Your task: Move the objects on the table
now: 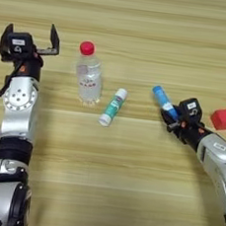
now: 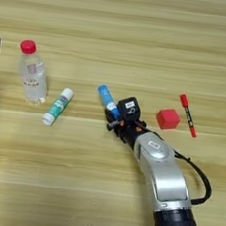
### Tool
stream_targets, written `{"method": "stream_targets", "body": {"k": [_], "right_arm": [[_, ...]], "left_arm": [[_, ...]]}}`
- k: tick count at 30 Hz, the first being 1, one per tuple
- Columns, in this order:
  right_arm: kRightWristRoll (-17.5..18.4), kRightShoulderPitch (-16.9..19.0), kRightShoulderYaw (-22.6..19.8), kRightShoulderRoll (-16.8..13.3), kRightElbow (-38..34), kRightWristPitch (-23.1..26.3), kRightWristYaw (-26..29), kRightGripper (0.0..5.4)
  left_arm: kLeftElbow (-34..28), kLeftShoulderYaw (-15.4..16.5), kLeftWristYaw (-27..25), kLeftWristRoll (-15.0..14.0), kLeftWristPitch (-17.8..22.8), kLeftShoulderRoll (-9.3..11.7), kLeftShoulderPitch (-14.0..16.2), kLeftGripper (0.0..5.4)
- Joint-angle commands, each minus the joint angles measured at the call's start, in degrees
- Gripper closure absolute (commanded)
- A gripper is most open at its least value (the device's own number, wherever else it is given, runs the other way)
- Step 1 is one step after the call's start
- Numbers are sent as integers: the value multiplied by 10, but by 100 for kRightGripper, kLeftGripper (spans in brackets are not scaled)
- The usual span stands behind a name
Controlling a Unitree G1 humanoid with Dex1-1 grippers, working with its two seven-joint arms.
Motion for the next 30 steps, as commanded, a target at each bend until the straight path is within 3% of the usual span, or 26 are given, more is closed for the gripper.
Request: {"method": "stream_targets", "body": {"k": [1, 5, 9, 14, 20, 30], "right_arm": [[-3, -1, 2, 2, -10, -1, -10, 398], [-2, -3, 1, 3, -11, -1, -15, 398], [1, -6, -6, 2, -16, -4, -19, 398], [9, -7, -15, 3, -34, -15, -20, 398], [24, -4, -26, -1, -71, -31, -12, 398], [53, 7, -31, -8, -114, -66, 12, 398]], "left_arm": [[-137, -24, -14, -10, 61, -11, 36, 0], [-256, -70, -18, -9, 115, -43, 75, 0], [-336, -124, -34, -17, 166, -75, 108, 0], [-399, -160, -55, -28, 208, -90, 128, 0], [-422, -207, -78, -46, 254, -113, 146, 0], [-381, -267, -108, -51, 292, -148, 165, 0]]}}
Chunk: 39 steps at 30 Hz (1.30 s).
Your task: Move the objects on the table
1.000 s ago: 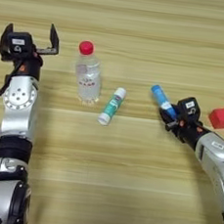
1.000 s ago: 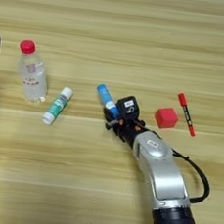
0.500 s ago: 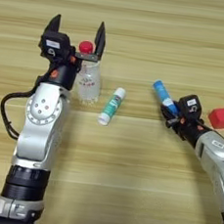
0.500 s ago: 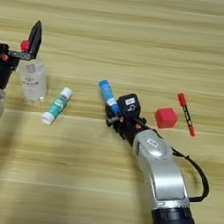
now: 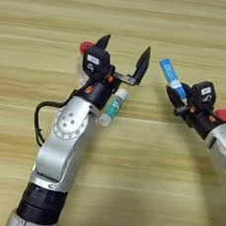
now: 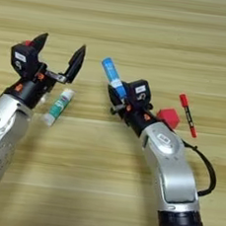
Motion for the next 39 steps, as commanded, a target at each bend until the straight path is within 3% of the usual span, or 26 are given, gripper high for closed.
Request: {"method": "stream_targets", "body": {"k": [1, 12, 14, 18, 22, 39], "right_arm": [[13, 6, -1, -3, -19, -19, 10, 398], [30, 22, 17, -6, -35, -55, 42, 398], [32, 23, 19, -6, -36, -59, 47, 398], [29, 26, 27, -8, -32, -63, 52, 398], [25, 25, 31, -8, -22, -66, 52, 398], [-1, -13, 0, -12, 59, -117, 25, 398]], "left_arm": [[27, -14, -10, -4, 14, -11, 7, 0], [124, 8, -33, -24, 38, -21, -12, 0], [138, 17, -36, -36, 44, -23, -17, 0], [156, 41, -57, -98, 98, -32, -25, 0], [150, 52, -67, -131, 125, -32, -27, 0], [132, 39, -75, -132, 125, -24, -22, 0]]}}
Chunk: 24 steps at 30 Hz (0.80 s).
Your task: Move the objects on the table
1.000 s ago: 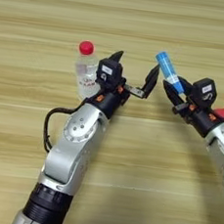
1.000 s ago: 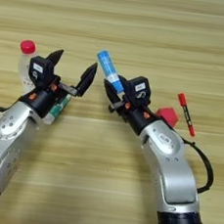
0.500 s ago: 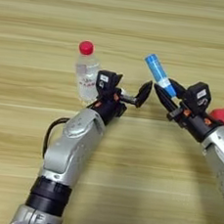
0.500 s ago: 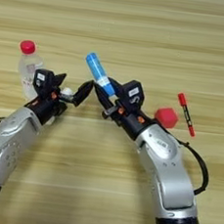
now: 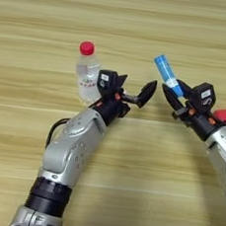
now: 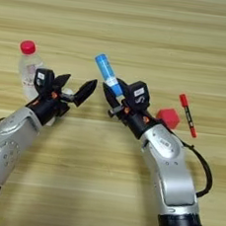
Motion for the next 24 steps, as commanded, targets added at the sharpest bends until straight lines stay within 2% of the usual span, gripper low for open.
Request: {"method": "stream_targets", "body": {"k": [1, 4, 10, 15, 24], "right_arm": [[-6, -21, -12, -7, 27, -17, -3, 398], [-6, -28, -17, -8, 43, -24, -3, 398], [-13, -27, 0, -5, 77, -38, 7, 398], [-20, -25, 17, -2, 108, -51, 17, 398], [-23, -19, 33, 2, 116, -67, 30, 398]], "left_arm": [[-4, -5, -3, 0, 8, -14, -2, 0], [-3, -4, -4, -1, 8, -14, -2, 0], [-4, -3, -9, -12, 17, -18, -1, 0], [-10, 2, -15, -40, 39, -23, 0, 0], [-10, 20, -14, -100, 88, -30, -1, 0]]}}
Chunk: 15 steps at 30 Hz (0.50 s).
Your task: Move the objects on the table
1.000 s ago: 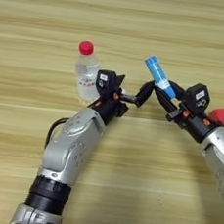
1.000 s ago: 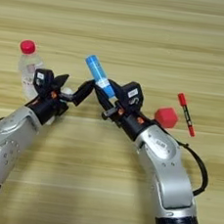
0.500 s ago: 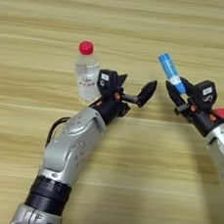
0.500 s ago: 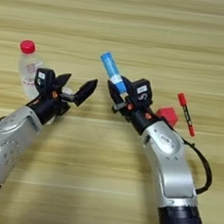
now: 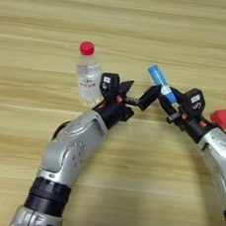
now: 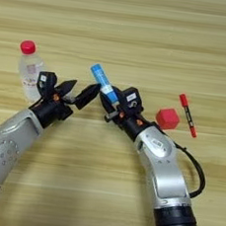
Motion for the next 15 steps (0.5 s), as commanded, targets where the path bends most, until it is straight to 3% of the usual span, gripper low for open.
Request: {"method": "stream_targets", "body": {"k": [1, 15], "right_arm": [[-3, 2, 6, 0, 1, -8, 7, 398], [-8, 19, 25, -5, -20, -11, 22, 398]], "left_arm": [[-4, 11, 4, -27, 25, -28, -2, 0], [20, 27, 8, -29, 28, -31, -11, 0]]}}
